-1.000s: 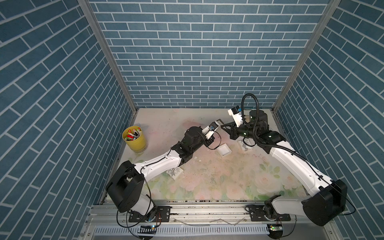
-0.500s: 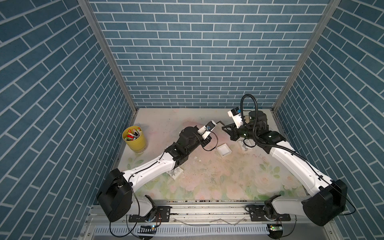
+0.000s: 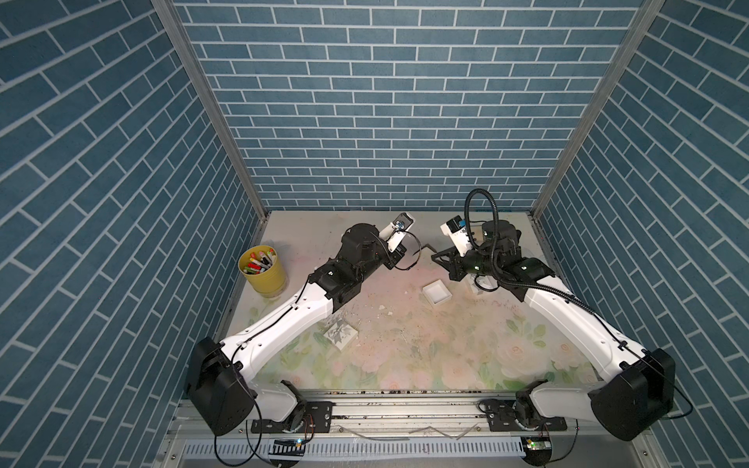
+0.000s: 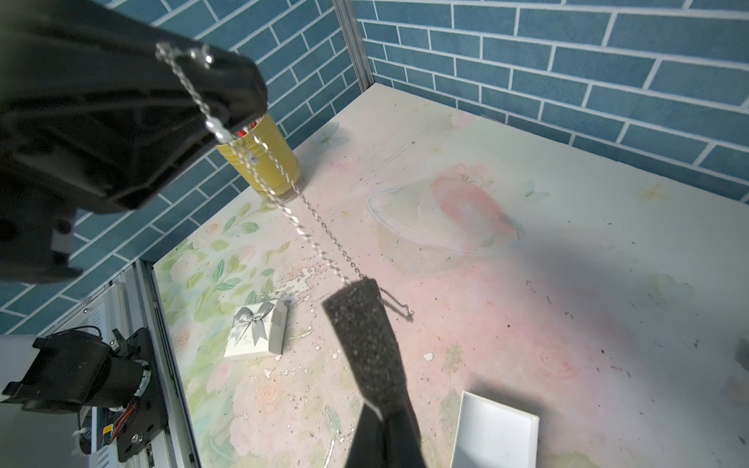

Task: Take the necklace out of the lift-off lid jewelry box
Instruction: Pick up the necklace from the inner lining.

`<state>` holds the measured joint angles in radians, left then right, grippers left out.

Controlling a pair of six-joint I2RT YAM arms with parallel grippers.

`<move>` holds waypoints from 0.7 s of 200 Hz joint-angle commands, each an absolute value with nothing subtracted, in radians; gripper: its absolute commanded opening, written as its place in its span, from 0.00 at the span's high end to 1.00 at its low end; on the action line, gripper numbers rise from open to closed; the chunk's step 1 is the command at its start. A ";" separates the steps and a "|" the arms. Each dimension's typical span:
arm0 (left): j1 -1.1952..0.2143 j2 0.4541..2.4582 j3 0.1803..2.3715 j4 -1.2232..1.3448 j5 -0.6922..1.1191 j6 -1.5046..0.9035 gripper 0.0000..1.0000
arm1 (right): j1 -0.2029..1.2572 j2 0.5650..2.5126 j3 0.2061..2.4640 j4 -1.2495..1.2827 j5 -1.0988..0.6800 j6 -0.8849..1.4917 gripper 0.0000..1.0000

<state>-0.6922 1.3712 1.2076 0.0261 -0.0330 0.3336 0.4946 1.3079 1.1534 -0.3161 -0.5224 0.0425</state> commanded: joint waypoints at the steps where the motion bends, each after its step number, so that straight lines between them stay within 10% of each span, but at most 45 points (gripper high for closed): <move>1: -0.659 1.396 1.257 -0.061 -0.031 0.301 0.93 | 0.492 1.279 1.134 -0.338 -0.577 -0.020 1.00; 140: -0.491 1.627 1.414 -0.174 0.081 0.221 0.94 | 0.471 1.317 1.037 -0.325 -0.604 0.043 1.00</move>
<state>-0.5026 1.5536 1.3449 -0.1631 0.0341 0.2386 0.4812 1.2999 1.0607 -0.3374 -0.5995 0.0216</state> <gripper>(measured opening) 0.066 0.044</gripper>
